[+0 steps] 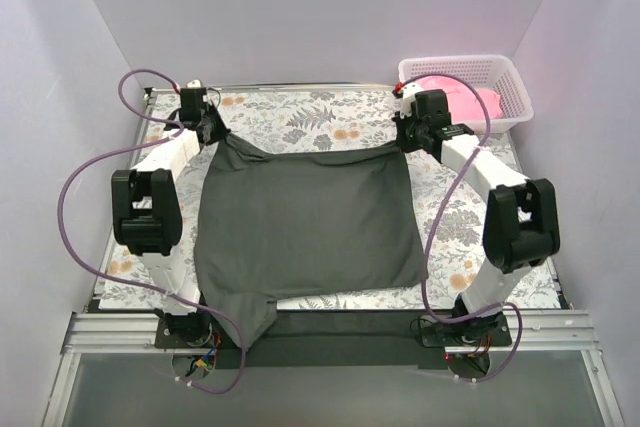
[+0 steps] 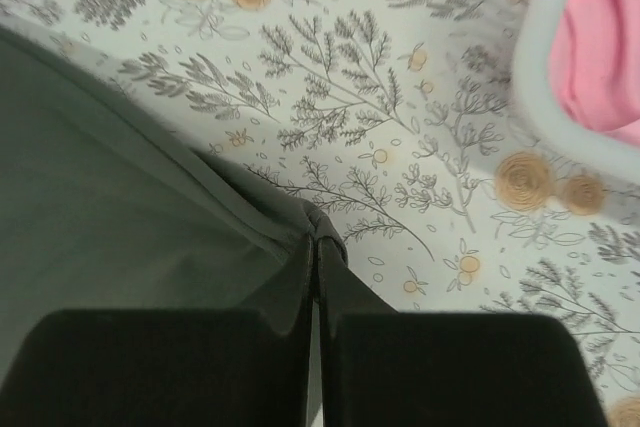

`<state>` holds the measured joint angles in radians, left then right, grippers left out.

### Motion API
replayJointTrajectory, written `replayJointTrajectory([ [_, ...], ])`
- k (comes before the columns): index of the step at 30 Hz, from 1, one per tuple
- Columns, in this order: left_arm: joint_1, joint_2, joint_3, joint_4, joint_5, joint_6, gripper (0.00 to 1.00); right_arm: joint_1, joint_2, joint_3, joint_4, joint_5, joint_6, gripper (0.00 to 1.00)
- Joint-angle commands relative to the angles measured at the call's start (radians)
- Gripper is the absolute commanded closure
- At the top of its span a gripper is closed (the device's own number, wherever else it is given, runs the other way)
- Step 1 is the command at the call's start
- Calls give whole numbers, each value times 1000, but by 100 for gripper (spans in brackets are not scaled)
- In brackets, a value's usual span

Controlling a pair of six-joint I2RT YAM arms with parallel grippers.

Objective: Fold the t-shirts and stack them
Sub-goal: Flatten the tshirt out, then fold the tshirt

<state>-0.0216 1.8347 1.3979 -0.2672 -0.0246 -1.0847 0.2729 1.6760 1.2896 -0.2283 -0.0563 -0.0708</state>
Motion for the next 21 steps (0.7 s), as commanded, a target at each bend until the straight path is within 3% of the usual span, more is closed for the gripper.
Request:
replayJointTrajectory([
  [1,3,-34,7,146,12,-6,100,-8,51,30,142,12,3,99],
  [11,17,117,98,129,-3,-50,99,-78,260,149,170,-17,8,99],
  [21,20,-41,21,2,0,-147,99,-110,271,194,170,-51,2,99],
])
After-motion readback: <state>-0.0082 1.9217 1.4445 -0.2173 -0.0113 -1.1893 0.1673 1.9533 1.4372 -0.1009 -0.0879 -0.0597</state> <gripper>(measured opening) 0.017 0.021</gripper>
